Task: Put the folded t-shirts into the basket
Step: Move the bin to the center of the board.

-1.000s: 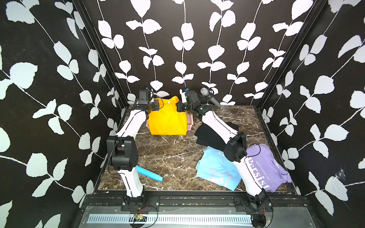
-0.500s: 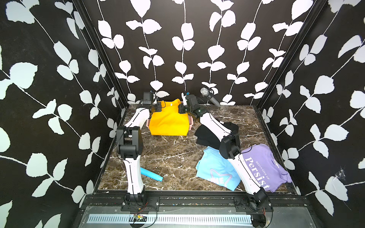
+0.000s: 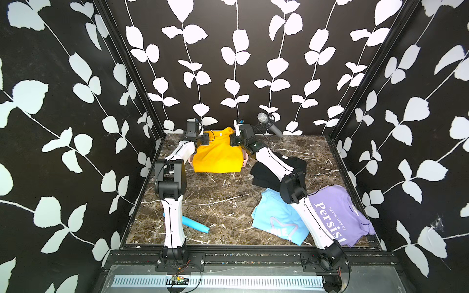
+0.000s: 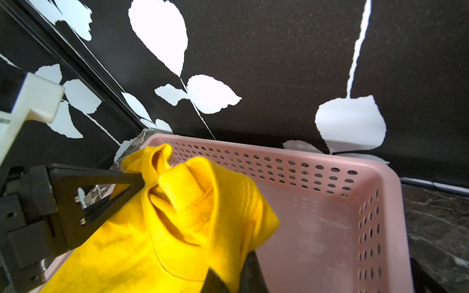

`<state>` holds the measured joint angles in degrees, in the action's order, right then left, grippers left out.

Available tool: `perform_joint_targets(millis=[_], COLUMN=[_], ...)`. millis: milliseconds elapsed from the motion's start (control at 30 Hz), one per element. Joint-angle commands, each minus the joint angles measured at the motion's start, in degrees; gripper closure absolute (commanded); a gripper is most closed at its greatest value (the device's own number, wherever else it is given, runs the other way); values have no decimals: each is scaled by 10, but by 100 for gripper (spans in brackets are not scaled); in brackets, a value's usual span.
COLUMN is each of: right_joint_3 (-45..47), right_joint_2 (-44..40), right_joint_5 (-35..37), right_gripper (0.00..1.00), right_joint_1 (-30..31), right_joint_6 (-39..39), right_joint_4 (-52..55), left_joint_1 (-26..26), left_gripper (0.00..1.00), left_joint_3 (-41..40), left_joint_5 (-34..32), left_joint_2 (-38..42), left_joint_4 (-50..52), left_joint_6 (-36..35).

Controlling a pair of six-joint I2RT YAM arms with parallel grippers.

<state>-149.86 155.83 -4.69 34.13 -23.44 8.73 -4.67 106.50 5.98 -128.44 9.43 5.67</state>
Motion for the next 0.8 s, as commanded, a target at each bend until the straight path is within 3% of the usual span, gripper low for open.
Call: perform_joint_targets(millis=[0, 367, 767], right_joint_3=[-24, -26, 123], right_joint_2=[15, 29, -91], right_joint_5=[17, 15, 11], right_gripper=[100, 100, 100], right_joint_1=[-10, -11, 9], right_joint_6=[9, 7, 3], right_joint_4=[-61, -54, 9], left_joint_1=[6, 6, 5], left_gripper=[100, 100, 100], left_joint_3=[32, 66, -63], left_joint_5=[8, 26, 41], left_joint_2=[-8, -39, 68], left_joint_4=[-29, 5, 44], left_joint_6=[-7, 12, 52])
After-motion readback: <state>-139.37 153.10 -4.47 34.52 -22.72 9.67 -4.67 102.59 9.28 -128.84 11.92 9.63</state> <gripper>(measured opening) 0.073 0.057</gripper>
